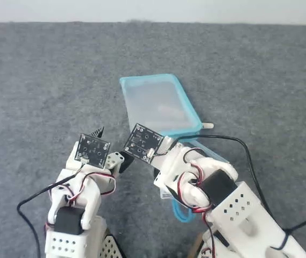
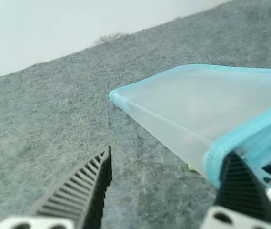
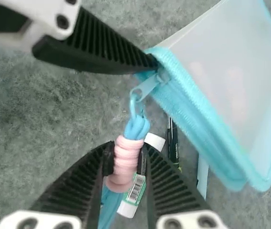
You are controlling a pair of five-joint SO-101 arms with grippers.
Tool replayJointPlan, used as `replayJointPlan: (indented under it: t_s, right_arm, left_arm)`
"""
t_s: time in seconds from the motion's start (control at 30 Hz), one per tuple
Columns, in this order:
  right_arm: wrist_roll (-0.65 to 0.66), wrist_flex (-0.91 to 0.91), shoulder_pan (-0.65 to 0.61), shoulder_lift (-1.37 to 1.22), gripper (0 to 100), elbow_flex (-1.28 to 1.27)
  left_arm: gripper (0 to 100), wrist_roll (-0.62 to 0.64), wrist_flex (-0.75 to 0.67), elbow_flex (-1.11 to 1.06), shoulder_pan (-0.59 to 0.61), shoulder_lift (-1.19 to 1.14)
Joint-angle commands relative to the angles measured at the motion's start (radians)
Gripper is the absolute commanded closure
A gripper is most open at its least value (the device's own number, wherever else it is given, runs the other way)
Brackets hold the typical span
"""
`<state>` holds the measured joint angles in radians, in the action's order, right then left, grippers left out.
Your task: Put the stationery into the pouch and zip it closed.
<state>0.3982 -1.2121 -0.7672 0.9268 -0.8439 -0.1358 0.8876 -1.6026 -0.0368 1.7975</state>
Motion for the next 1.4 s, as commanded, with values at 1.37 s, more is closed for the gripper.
replayJointPlan:
  t_s: [1.37]
  right_arm:
    - [-0.031, -0.127, 0.051, 0.027, 99.2, 0.287]
  left_arm:
    - [66, 0.015, 0.118, 0.13, -0.051, 0.02]
